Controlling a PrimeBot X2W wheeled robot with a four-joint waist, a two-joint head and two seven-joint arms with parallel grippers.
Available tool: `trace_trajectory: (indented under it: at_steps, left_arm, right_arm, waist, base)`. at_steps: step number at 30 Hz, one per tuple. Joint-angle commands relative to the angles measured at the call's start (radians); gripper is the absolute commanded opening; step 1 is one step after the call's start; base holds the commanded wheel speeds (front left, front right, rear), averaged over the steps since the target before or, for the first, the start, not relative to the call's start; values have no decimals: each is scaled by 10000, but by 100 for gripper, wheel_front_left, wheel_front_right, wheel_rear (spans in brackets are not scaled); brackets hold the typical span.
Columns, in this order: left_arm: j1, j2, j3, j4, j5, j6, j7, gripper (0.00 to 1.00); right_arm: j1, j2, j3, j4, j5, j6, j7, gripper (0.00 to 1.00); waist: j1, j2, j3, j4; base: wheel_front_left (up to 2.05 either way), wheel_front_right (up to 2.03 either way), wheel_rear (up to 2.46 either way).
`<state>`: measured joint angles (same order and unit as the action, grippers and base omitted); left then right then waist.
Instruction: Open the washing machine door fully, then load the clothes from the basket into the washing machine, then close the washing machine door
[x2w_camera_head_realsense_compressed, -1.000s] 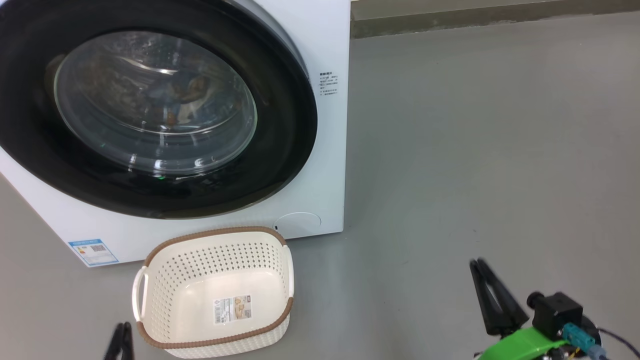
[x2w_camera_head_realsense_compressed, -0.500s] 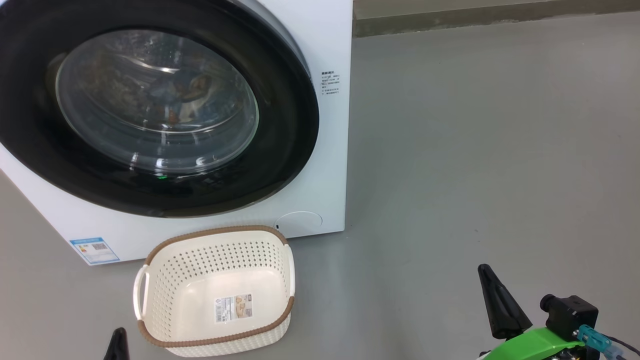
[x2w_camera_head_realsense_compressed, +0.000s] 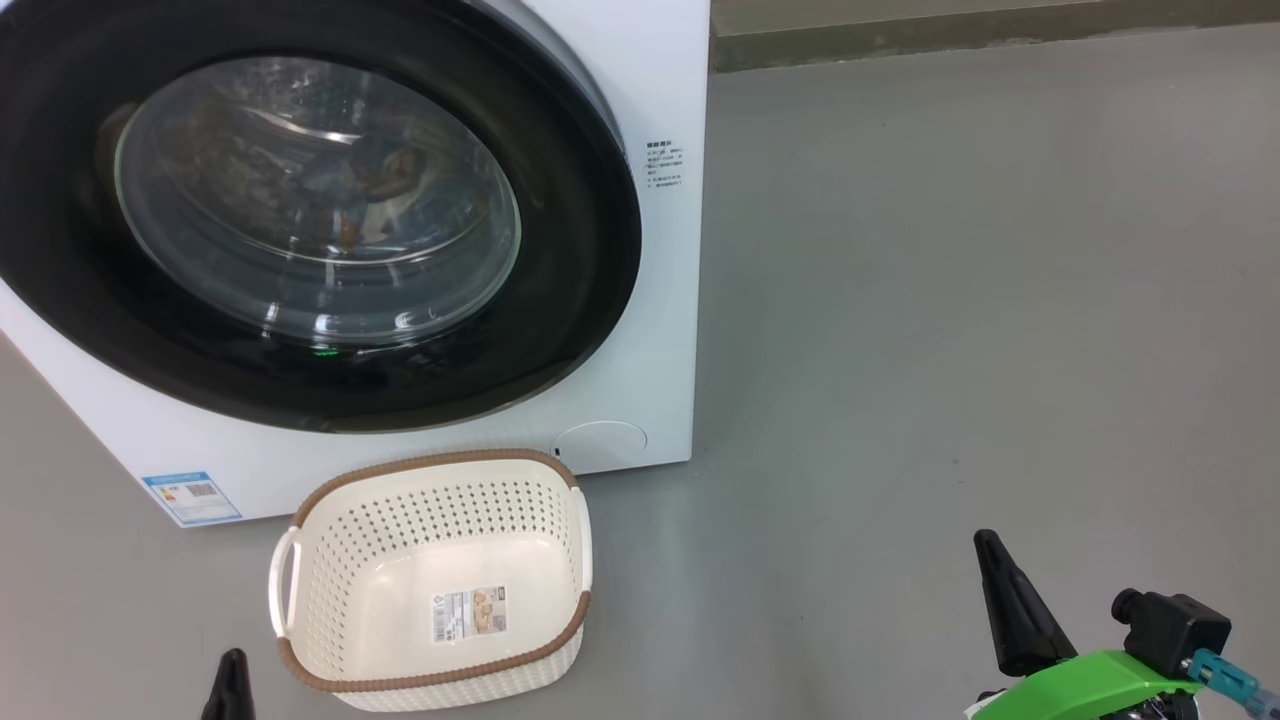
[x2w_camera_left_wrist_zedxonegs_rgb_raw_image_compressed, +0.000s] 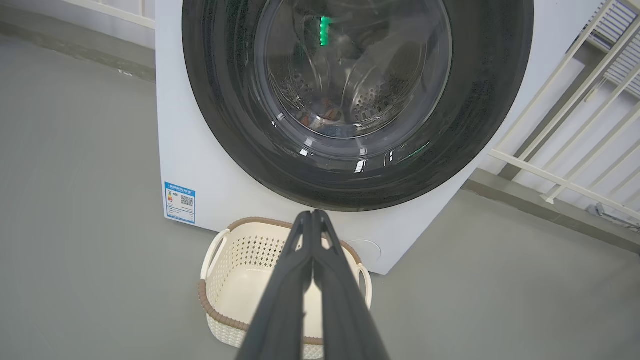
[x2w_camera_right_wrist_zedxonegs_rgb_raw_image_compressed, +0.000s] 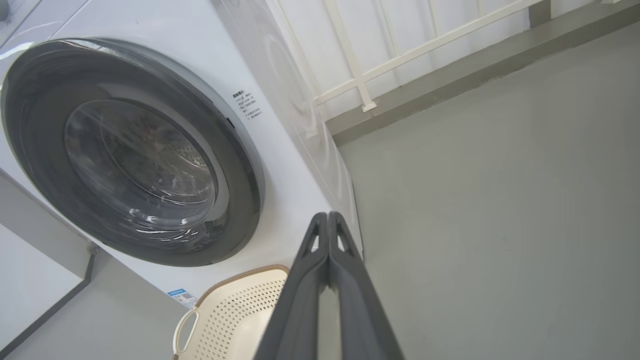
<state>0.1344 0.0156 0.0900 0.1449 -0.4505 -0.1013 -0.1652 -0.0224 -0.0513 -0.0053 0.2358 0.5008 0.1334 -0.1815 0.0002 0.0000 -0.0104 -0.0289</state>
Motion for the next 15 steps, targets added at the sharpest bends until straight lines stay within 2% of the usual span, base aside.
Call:
trace_trajectory:
  at_steps: [1, 15]
  left_arm:
    - [-415, 159, 85, -161, -419, -70, 90, 0]
    - [-695, 185, 106, 1, -1975, -101, 466, 0]
  right_arm:
    - [-390, -93, 7, -227, 375, -7, 64, 0]
    - [-450, -116, -94, -185, 1911, -9, 425, 0]
  waist:
    - [-1, 0, 2, 6]
    - [-1, 0, 21, 46]
  base:
    - [0, 0, 0]
    - [0, 0, 0]
